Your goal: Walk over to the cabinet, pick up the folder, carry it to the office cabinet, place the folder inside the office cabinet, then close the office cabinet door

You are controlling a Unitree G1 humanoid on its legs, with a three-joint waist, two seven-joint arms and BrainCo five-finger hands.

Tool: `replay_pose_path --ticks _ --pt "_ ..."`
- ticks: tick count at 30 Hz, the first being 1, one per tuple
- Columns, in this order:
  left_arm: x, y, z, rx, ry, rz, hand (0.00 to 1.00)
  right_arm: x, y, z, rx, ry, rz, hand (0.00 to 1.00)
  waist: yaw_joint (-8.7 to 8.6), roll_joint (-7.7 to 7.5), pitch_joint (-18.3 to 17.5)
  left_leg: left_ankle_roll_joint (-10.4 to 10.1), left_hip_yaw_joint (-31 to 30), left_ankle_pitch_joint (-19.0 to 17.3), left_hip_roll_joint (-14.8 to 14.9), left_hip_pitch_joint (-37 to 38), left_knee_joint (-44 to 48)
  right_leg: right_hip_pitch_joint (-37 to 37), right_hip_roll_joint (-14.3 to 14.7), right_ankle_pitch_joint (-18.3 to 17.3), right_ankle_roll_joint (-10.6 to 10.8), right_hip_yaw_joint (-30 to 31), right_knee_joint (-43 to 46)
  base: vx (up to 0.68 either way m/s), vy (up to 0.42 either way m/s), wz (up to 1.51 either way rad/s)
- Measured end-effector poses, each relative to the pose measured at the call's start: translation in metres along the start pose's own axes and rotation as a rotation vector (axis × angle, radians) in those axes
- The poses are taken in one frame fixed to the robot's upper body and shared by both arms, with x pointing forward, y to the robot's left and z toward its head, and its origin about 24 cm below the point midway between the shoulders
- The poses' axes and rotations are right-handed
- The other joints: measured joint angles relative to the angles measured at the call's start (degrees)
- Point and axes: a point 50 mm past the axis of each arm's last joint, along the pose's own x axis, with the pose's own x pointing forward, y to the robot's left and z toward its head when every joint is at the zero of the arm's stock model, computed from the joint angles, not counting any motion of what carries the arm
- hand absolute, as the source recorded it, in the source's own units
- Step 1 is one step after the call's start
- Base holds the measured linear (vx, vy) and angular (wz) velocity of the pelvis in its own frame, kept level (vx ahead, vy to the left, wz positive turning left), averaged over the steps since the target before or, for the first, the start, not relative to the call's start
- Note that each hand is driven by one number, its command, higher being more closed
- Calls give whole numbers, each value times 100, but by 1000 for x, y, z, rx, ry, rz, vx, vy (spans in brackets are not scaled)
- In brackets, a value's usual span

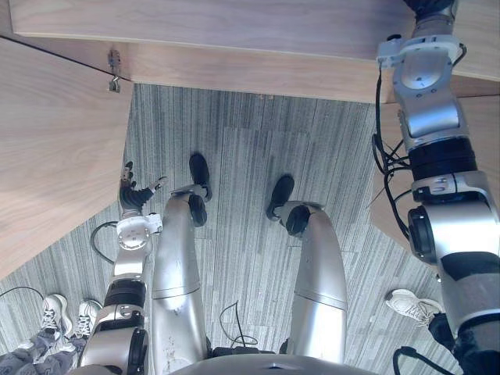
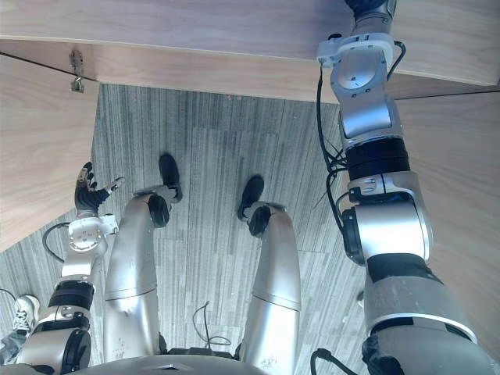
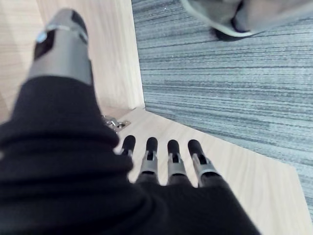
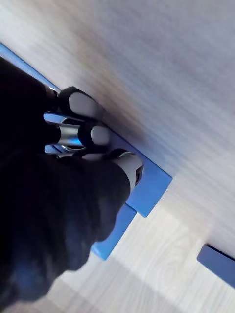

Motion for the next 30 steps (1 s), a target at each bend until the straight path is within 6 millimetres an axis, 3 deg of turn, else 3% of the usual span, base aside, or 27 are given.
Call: replay_pose_path --ticks 11,15,18,25,30 --pt "-3 3 -11 -10 63 14 0 6 -20 -16 265 156 -119 100 20 0 -2 12 48 149 -3 101 -176 47 4 90 -8 -7 -125 -41 15 0" --pt "-4 4 -15 -4 88 16 0 -12 -25 -35 327 217 -165 100 15 -6 -7 10 47 124 29 247 -145 238 22 110 -37 -31 -162 -10 9 -2" --pt "-8 6 -22 2 119 18 0 -47 -12 -38 392 214 -147 100 -24 -10 -21 11 85 -7 107 503 -82 493 102 88 -5 18 -210 -15 18 -16" --pt "-18 -17 -32 -29 184 -29 0 -113 9 -14 556 132 -86 100 -223 -15 -52 -4 190 -84 133 1199 -247 1120 163 88 -5 78 -427 -3 -10 -4" --pt "-49 -31 -65 -21 317 -72 0 -197 48 -12 652 263 119 100 -314 -34 -473 -93 409 -168 196 2356 -853 2233 276 205 72 29 -1238 43 -26 -17"
